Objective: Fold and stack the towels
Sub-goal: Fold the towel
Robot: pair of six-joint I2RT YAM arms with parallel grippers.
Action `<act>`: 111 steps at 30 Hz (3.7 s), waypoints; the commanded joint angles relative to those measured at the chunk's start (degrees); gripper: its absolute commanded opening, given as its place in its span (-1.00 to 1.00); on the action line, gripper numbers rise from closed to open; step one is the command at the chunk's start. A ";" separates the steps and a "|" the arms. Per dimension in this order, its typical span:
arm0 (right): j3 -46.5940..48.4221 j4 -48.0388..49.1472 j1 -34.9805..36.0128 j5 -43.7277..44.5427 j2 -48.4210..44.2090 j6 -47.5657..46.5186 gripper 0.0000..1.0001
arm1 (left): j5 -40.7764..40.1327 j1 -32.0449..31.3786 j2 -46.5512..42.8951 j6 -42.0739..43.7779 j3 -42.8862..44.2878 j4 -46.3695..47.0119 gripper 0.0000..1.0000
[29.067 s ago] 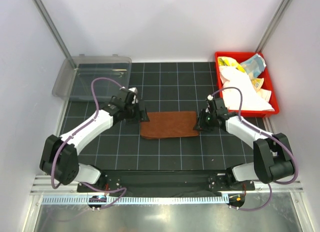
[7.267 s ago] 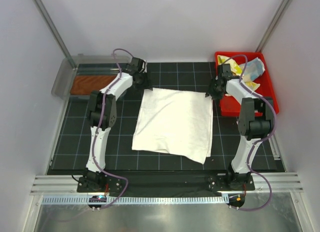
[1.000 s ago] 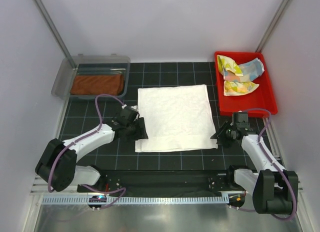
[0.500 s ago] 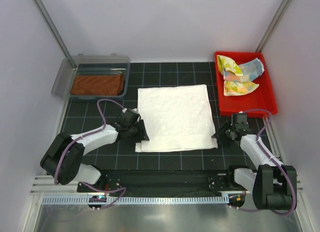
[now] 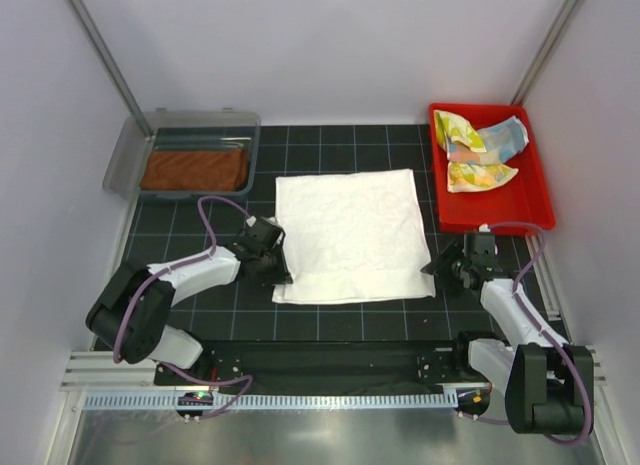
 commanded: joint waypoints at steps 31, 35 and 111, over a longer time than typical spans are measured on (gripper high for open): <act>-3.30 1.04 0.99 -1.44 -4.27 2.56 -0.81 | -3.37 -1.53 -4.78 -4.55 -2.20 -3.02 -0.84; -1.37 -0.54 1.07 -0.65 -4.27 1.41 -0.95 | -3.37 -1.53 -3.99 -3.93 0.43 -5.30 -1.00; 0.05 5.17 2.74 -7.85 6.28 -3.95 -0.15 | -9.62 5.41 8.84 4.95 9.23 -13.31 -1.00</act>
